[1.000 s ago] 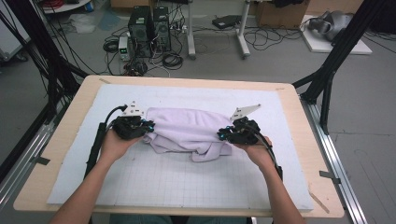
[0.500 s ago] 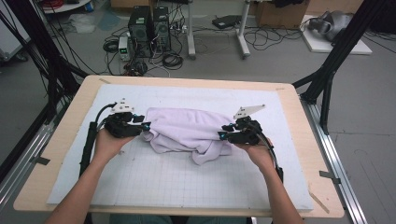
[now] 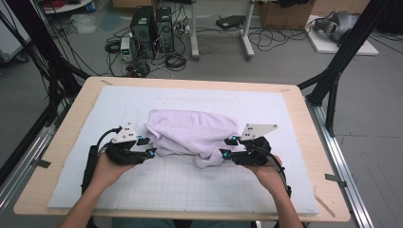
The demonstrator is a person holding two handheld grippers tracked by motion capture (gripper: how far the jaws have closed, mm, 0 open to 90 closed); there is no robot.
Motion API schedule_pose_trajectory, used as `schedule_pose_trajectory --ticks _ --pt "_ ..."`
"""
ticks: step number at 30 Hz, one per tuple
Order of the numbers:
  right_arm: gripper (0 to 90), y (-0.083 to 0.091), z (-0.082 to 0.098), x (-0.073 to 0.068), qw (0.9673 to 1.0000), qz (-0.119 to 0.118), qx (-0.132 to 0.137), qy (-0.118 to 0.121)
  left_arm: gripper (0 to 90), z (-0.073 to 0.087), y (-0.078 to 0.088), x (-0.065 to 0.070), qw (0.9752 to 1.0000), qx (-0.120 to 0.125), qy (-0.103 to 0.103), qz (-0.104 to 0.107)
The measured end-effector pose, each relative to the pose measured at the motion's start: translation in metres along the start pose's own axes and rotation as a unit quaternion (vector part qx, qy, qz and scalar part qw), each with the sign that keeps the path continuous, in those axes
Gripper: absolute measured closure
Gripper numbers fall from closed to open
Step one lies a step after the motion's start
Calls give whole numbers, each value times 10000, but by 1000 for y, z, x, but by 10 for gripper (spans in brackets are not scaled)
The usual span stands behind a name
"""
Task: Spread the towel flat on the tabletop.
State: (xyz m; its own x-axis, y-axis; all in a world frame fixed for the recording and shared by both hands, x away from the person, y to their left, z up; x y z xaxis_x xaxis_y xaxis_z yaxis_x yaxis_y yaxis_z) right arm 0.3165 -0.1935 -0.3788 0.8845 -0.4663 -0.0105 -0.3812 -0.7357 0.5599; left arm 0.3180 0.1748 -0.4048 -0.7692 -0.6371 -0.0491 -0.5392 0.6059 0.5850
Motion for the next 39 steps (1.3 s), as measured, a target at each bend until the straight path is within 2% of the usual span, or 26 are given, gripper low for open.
schedule_pose_trajectory --ticks 3,5,10,11,13,15,17,20,23,24,26,29,31,36,39 --pt "547 -13 6 -4 9997 -62 -228 81 527 5 -15 1 9999 -122 45 109" --pt "537 -24 13 -5 9991 -144 -386 28 527 9 -26 1 9996 -215 116 134" --pt "534 -54 27 -6 9965 -183 -816 -6 543 13 -52 1 9989 -454 47 59" --pt "549 -59 29 -6 9958 -192 -893 21 555 13 -57 1 9989 -470 36 51" --pt "598 -67 33 -6 9950 -160 -980 66 613 14 -64 1 9984 -530 44 174" --pt "656 -72 34 -5 9944 -112 -1048 123 641 14 -68 2 9984 -539 43 173" --pt "706 -74 34 -3 9943 -95 -1050 177 743 13 -67 3 9985 -531 -33 126" --pt "784 -71 33 -3 9943 -148 -1031 231 816 12 -62 4 9986 -515 -68 101" --pt "823 -61 31 -4 9954 -158 -908 256 831 7 -47 6 9994 -320 -29 135" --pt "828 -55 29 -5 9962 -165 -815 258 834 7 -43 7 9995 -267 -27 141" --pt "832 -45 27 -5 9970 -195 -681 300 837 5 -31 10 9997 -201 -152 74" --pt "837 -29 24 -9 9973 -239 -591 366 836 5 -15 19 9993 -169 -311 93" --pt "838 -20 22 -11 9975 -254 -513 403 837 6 -6 22 9993 -92 -346 122" --pt "841 -2 21 -19 9980 -324 -341 422 836 9 20 25 9994 74 -253 214" --pt "843 10 21 -25 9978 -382 -283 452 837 10 40 28 9992 166 -305 189"
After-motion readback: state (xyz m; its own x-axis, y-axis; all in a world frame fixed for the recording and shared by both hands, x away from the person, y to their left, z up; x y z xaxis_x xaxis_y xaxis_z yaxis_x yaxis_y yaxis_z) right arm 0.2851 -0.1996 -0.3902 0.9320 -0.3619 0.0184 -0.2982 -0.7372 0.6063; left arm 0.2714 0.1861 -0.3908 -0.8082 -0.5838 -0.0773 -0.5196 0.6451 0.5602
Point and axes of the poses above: each handheld gripper's, and its own axes: y roughly backward along the jaws, z roughly out of its underside, x roughly to its right, the point moved 2 cm from there along -y, roughly forward along the jaws, and after that the axes turned 1 degree about -z, right-handed, at the moved point
